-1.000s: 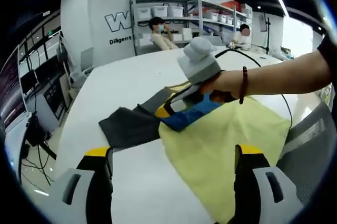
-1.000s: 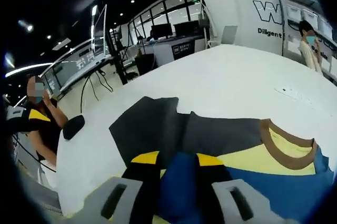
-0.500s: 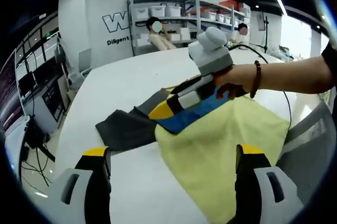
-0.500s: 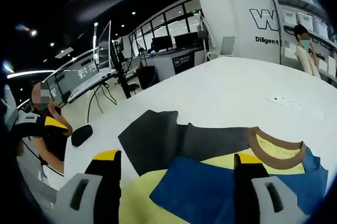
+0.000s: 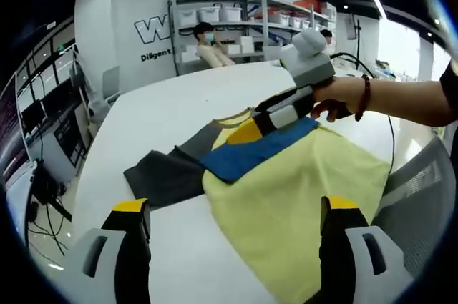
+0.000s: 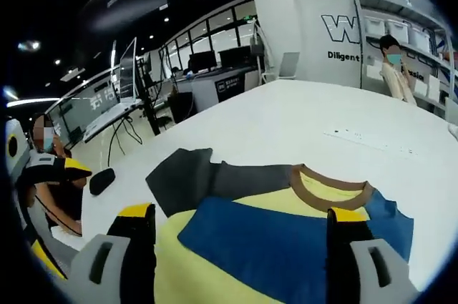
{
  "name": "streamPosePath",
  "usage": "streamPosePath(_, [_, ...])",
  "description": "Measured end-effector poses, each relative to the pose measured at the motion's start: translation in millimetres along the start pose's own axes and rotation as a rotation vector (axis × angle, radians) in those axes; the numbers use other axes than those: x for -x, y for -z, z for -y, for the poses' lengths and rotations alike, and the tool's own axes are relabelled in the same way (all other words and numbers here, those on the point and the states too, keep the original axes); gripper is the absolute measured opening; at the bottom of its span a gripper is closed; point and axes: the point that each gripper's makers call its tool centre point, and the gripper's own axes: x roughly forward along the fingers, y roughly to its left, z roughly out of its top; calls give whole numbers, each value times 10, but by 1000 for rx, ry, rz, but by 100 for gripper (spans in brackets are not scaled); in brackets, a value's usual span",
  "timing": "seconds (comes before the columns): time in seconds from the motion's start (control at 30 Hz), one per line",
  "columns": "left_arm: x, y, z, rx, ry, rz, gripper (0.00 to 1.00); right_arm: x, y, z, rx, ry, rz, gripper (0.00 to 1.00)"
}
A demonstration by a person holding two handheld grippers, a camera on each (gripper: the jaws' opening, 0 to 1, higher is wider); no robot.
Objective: Fold the garment on the visible template until the final outline fits inside the template.
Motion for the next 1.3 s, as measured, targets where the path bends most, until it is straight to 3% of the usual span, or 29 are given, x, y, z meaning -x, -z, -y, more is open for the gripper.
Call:
streamPosePath(0.6, [38, 36, -106, 20, -31, -14, 99, 593, 274, 830, -87, 161, 10, 99])
streamPosePath(0.9, [26, 24, -82, 9, -27, -18, 99, 815, 543, 1203, -151, 214, -10, 98])
streamPosePath(1.07, [35, 40, -86, 7, -31, -22, 99, 902, 713, 1374, -177, 246, -35, 91])
streamPosePath(1.3, [58, 56, -105, 20, -41, -22, 99, 944, 862, 1498, -179, 264, -49, 70])
